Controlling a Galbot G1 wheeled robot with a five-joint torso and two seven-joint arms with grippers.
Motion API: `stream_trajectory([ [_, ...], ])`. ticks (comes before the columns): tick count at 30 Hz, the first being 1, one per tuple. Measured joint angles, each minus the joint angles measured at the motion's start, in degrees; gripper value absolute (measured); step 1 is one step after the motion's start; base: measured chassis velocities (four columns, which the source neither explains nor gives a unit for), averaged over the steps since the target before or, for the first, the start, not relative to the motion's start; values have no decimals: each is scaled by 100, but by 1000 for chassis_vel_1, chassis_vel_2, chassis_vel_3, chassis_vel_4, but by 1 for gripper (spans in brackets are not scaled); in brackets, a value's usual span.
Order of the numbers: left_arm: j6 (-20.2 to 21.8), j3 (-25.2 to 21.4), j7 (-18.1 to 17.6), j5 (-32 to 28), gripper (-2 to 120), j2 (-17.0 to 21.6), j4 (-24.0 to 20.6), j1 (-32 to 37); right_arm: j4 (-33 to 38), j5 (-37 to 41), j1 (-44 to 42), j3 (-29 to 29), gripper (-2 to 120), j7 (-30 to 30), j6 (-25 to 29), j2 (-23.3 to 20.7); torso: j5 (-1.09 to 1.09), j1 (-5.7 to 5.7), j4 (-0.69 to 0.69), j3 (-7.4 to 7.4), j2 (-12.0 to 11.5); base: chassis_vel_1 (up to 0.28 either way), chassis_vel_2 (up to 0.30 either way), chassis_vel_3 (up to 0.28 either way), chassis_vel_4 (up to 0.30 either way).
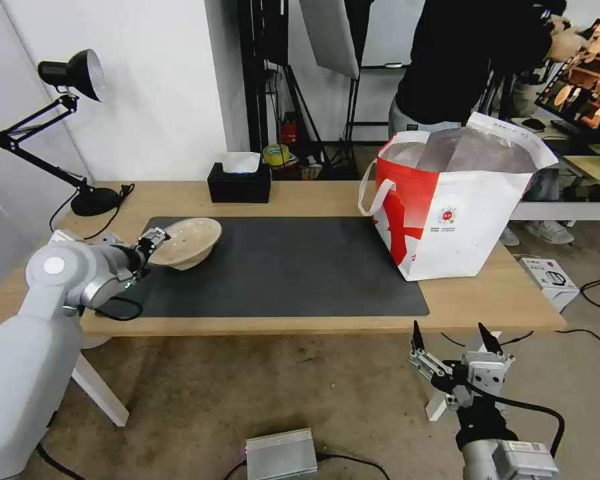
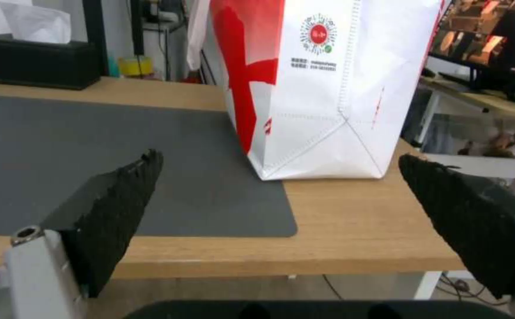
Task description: Pick up the trash from the table and place it into the takeout bag.
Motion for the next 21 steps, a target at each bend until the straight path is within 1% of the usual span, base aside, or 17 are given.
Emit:
stream_trajectory([
  [6, 56, 19, 28, 7, 100, -26, 64, -26, 0, 0, 0, 0, 100, 0, 0, 0, 0, 0, 0, 0, 0, 0, 0, 0, 0],
  [8, 84, 61, 102, 24, 100, -62, 153, -103, 0, 0, 0, 0, 100, 0, 0, 0, 0, 0, 0, 0, 0, 0, 0, 0, 0],
  [13, 86, 134, 197, 98, 100, -124, 220, -176, 0, 0, 0, 0, 100, 0, 0, 0, 0, 0, 0, 0, 0, 0, 0, 0, 0],
  [21, 86, 282, 285, 157, 100, -219, 336, -324, 0, 0, 0, 0, 100, 0, 0, 0, 0, 0, 0, 0, 0, 0, 0, 0, 0],
])
